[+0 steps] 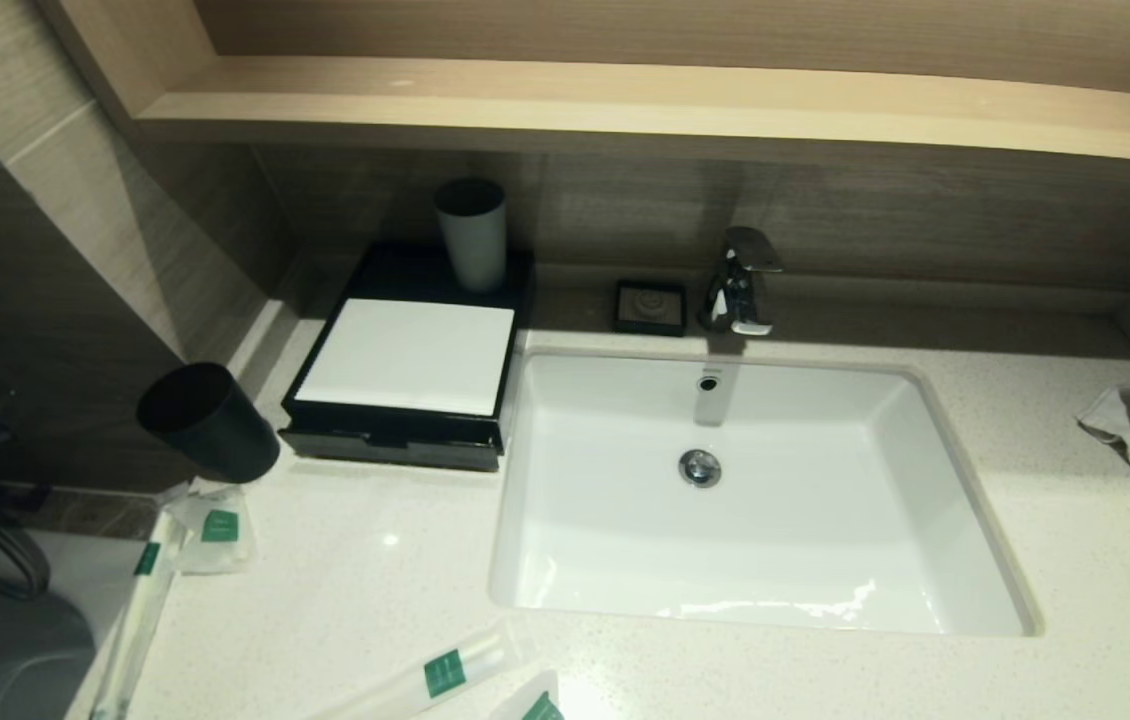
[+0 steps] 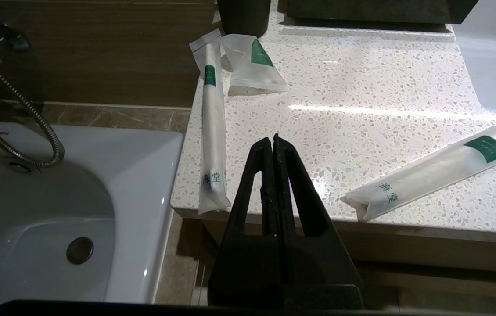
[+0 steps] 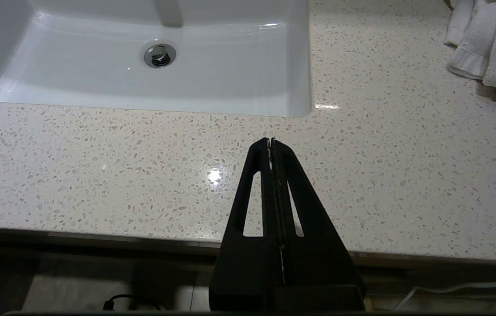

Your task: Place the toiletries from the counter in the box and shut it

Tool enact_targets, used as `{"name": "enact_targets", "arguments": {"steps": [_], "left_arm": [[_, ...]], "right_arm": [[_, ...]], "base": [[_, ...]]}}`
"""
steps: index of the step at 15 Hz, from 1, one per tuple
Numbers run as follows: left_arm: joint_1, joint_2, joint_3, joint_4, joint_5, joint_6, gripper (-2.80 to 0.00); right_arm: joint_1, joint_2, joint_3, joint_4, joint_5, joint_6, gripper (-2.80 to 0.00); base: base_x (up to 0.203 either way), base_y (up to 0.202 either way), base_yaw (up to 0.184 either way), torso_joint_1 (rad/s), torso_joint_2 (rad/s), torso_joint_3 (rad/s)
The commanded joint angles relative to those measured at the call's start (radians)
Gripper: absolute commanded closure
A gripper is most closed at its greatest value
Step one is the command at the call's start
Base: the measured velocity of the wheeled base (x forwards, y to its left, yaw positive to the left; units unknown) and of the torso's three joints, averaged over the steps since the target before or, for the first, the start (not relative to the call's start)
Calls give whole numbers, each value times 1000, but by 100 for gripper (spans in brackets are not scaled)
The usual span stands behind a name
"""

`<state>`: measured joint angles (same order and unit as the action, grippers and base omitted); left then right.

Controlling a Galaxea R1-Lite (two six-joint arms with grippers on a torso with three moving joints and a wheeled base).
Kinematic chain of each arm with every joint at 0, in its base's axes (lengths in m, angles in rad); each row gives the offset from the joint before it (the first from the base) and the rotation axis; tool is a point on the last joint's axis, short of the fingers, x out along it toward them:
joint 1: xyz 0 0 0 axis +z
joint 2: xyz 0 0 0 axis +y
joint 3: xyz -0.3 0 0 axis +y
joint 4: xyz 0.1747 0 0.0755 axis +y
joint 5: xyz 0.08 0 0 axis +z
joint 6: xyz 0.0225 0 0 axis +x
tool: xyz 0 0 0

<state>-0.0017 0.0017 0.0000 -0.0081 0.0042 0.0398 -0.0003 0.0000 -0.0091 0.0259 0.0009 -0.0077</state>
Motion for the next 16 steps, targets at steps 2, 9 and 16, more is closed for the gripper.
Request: {"name": "enact_targets", "arguments": {"steps": [2, 9, 16], "left_arm": [[0, 1, 0, 0, 0, 0, 0], [0, 0, 0, -1, 0, 0, 0], [0, 1, 0, 0, 0, 0, 0]], "right_arm": [[-1, 0, 0, 0, 1, 0, 0], [0, 0, 0, 0, 1, 0, 0], [0, 0, 0, 0, 1, 0, 0]], "base": [[0, 0, 0, 0, 0, 0], [0, 0, 0, 0, 0, 0], [0, 0, 0, 0, 0, 0]]}}
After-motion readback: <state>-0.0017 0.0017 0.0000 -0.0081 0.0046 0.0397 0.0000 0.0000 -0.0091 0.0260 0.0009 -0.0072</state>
